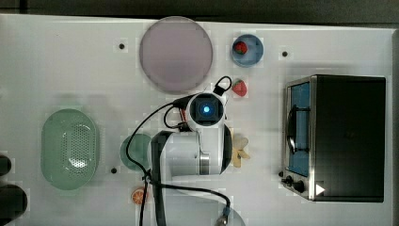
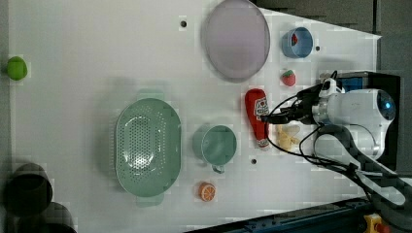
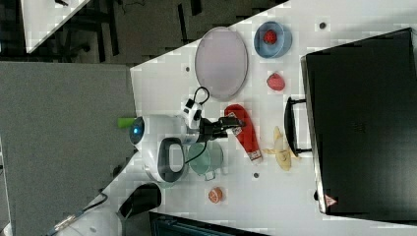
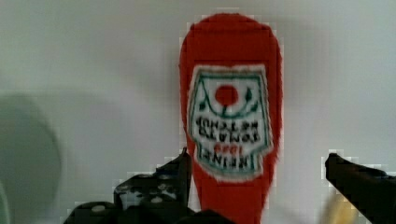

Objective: Pick Ketchup from the table and place it in strainer.

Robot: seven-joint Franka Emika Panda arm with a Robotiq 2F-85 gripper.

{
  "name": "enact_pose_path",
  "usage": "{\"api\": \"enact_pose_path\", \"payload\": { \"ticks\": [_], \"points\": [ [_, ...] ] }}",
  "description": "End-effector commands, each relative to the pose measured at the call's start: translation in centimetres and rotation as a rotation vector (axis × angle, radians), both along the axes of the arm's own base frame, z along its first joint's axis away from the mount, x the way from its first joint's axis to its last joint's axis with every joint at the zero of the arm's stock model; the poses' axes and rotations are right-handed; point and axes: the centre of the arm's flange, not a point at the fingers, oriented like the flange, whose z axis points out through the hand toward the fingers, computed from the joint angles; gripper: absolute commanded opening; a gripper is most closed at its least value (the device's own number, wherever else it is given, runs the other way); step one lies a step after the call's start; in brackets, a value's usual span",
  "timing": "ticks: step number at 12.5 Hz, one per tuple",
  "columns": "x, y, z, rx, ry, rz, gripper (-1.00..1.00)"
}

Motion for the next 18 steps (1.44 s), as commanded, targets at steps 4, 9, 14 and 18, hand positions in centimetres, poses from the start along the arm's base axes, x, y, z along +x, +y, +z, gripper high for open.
{"api": "enact_pose_path", "payload": {
  "ticks": [4, 9, 14, 18],
  "points": [
    [-1.3, 1.3, -4.5, 0.014, 0.006, -0.011, 0.92],
    [-0.7, 1.4, -3.5, 0.014, -0.022, -0.008, 0.22],
    [0.7, 1.3, 7.4, -0.018, -0.051, -0.003, 0.22],
    [-0.5, 3.9, 17.7, -0.054, -0.003, 0.008, 0.22]
  ]
}}
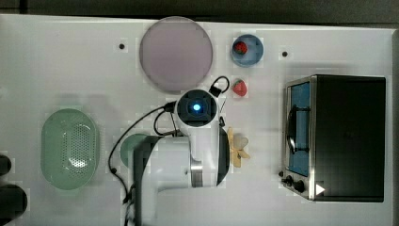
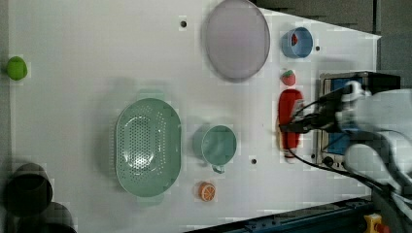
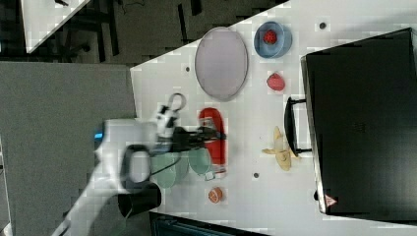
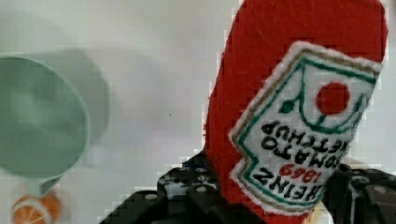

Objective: Pick Ketchup from the table and place it in strainer.

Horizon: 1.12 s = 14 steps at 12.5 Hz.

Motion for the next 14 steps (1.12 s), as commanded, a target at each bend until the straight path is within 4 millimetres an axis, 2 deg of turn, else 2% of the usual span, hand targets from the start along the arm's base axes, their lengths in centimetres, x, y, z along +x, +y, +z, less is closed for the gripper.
{"api": "enact_pose_path", "payload": {
  "ticks": [1, 4, 7, 10, 14],
  "points": [
    [0.4, 3.7, 8.0, -0.025, -0.059, -0.035, 0.22],
    [-0.9, 9.5, 11.2, -0.012, -0.055, -0.121, 0.22],
    [-2.4, 17.0, 11.4, 0.019, -0.051, -0.221, 0.22],
    [-4.3, 23.9, 9.3, 0.019, -0.055, -0.328, 0.22],
    [-5.2, 31.3, 4.2, 0.133, -0.057, -0.472, 0.22]
  ]
}}
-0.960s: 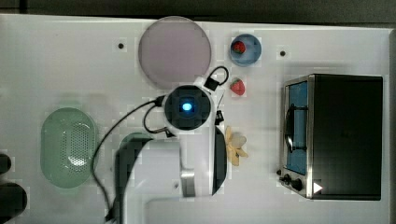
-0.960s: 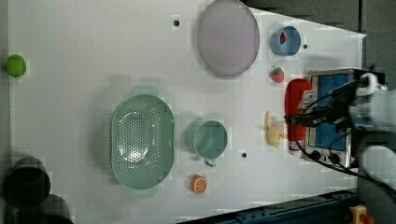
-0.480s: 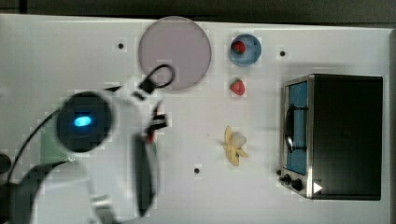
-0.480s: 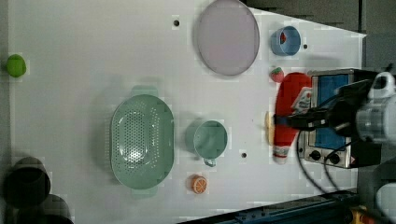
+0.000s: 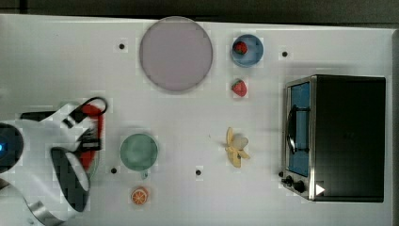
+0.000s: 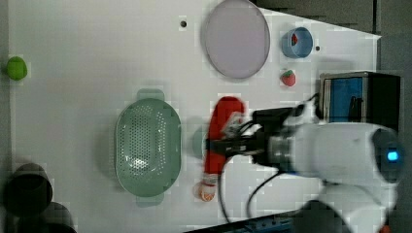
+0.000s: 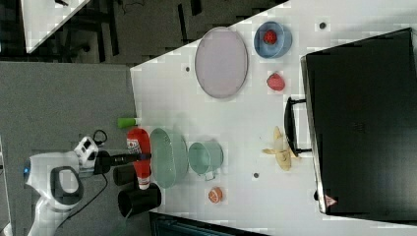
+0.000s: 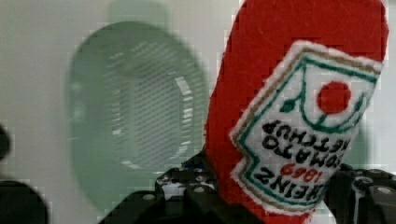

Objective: Pick Ketchup from the table and place it in strainer.

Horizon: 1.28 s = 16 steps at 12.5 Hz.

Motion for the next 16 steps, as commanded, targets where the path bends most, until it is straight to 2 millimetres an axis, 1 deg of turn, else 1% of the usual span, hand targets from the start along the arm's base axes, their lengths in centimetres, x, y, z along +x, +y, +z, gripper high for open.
{"api": "enact_pose_path", "payload": {
  "ticks": [1, 3, 4, 5, 7, 8, 9, 10, 11, 12, 13, 14, 16],
  "points": [
    [-0.1, 3.3, -3.0, 0.081, 0.023, -0.230, 0.22],
    [-0.8, 5.6, -6.3, 0.132, 0.049, -0.239, 0.22],
    [-1.0, 6.3, -7.9, 0.152, 0.058, -0.245, 0.22],
    [-0.9, 6.7, -9.5, 0.168, 0.063, -0.252, 0.31],
    [-0.8, 6.9, -12.1, 0.190, 0.065, -0.246, 0.73],
    [-0.6, 6.8, -12.9, 0.194, 0.066, -0.246, 0.95],
    [-0.3, 6.5, -12.9, 0.193, 0.061, -0.254, 1.00],
    [0.2, 6.2, -11.9, 0.195, 0.048, -0.291, 1.00],
    [0.7, 5.7, -10.4, 0.187, 0.034, -0.346, 1.00],
    [1.3, 5.0, -8.4, 0.182, 0.006, -0.398, 1.00],
    [1.9, 4.1, -6.0, 0.177, -0.035, -0.426, 1.00],
    [2.6, 2.8, -3.5, 0.160, -0.074, -0.441, 1.00],
    [4.2, -0.6, 2.0, 0.126, -0.158, -0.497, 1.00]
  ]
}}
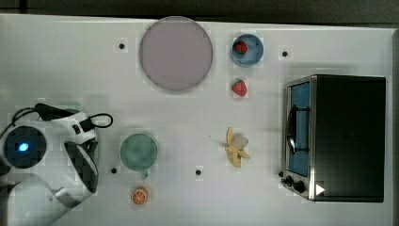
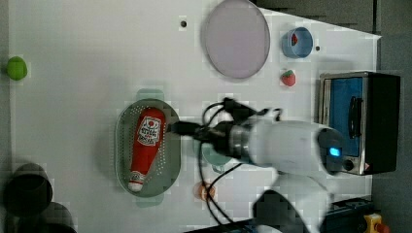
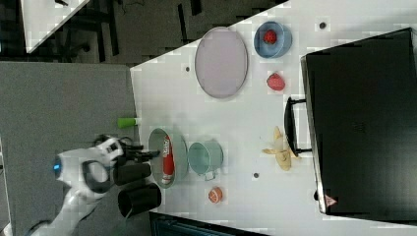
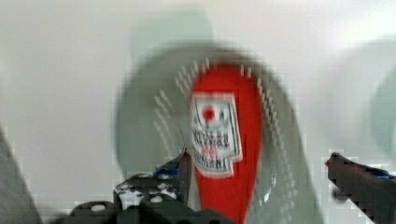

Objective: Pick Ketchup from the table and place it in strainer.

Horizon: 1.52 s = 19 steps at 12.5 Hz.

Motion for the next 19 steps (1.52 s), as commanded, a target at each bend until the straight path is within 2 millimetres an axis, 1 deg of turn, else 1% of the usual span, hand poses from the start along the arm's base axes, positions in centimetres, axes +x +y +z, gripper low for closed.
{"api": "enact_pose_path", "payload": {
  "ticks": [1, 3, 6, 8, 9, 10, 11, 12, 14, 19],
  "points": [
    [3.7, -5.3, 10.7, -0.031, -0.130, -0.191, 1.00],
    [4.2, -10.6, 15.3, -0.088, -0.085, -0.311, 1.00],
    [3.6, -18.2, 22.5, -0.098, 0.004, -0.476, 1.00],
    [2.9, -23.3, 26.3, -0.105, 0.045, -0.547, 1.00],
    [2.6, -25.5, 27.8, -0.101, 0.058, -0.583, 1.00],
    [2.3, -27.4, 28.8, -0.098, 0.073, -0.597, 1.00],
    [2.2, -29.2, 29.5, -0.094, 0.071, -0.603, 1.00],
    [2.4, -30.7, 29.7, -0.100, 0.060, -0.597, 1.00],
    [2.7, -32.7, 29.0, -0.157, 0.057, -0.592, 1.00],
    [3.1, -33.2, 28.5, -0.176, 0.047, -0.587, 1.00]
  ]
}}
